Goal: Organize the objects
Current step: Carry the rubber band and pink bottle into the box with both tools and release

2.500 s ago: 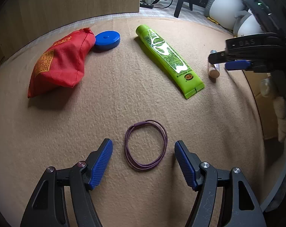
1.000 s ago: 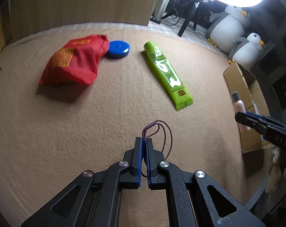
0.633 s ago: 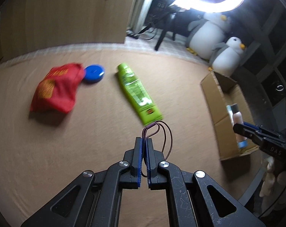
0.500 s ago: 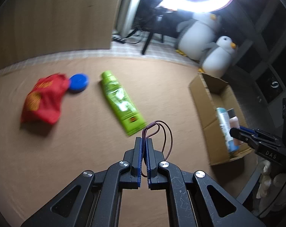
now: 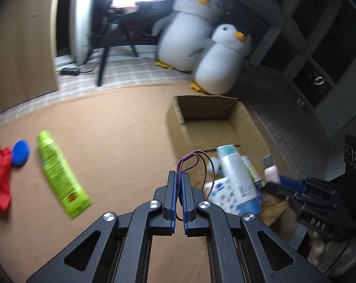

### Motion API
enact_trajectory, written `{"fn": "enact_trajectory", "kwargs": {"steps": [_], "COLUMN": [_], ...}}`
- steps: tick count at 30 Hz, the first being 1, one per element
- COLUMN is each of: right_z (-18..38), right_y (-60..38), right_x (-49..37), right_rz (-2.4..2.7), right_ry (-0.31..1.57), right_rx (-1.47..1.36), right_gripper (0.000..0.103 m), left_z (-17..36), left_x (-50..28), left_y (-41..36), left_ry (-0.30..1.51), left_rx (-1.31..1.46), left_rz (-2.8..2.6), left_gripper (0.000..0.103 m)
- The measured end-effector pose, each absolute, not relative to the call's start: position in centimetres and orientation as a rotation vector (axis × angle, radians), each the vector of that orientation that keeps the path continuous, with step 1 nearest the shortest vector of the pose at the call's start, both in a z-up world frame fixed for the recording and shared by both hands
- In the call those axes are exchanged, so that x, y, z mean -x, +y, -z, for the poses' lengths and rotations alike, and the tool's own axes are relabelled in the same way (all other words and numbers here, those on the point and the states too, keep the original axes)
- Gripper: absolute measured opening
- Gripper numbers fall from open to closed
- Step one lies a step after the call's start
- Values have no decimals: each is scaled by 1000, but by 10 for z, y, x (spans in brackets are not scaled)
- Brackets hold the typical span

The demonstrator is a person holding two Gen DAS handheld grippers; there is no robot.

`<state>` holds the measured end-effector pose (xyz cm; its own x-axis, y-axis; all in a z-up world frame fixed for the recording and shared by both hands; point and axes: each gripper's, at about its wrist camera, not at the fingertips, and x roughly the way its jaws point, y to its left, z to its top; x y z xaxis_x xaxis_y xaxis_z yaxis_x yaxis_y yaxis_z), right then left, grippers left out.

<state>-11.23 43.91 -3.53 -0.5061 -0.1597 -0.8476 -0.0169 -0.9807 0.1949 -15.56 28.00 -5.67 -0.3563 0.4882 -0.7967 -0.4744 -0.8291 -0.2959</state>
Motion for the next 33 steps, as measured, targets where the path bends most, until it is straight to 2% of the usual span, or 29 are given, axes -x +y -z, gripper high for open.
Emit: {"fn": "enact_trajectory", "kwargs": {"steps": [6,14,15,17,18,19,20,21,23,33], "right_z": [44,47,47,47,46,46,45,45,44,43], "right_y": [458,466,466,468,468,468,468,468,467,461], "right_x": [111,112,112,113,113,113,113,112,111,107], "right_rz": [2645,2650,2651,2653,2651,2652,2656,2660,2663,2637], "right_ry": [-310,-300,-301,-308,-309,-311,-312,-314,-316,-381], "right_rx": [-1550,-1565,-1567,-1563,-1564,-1564,-1562,-1558,-1550,-1535], "right_gripper": [19,19,19,19,22,25,31,38,41,44], "left_z": [65,73,75,78,79,80,80,81,82,83], "left_x": [165,179,180,184,184,185,185,185,185,183], "left_y": [332,361,362,364,363,362,361,360,357,310], "left_ry": [27,21,22,18,14,12,13,16,26,-5], "left_rx": [1293,1302,1305,1321,1326,1324,1324,1327,1332,1371], "left_rz": [-2156,-2134,-2138,-2136,-2140,-2153,-2159,-2158,-2162,-2214], "left_gripper": [3,4,6,24,41,53,56,57,57,57]}}
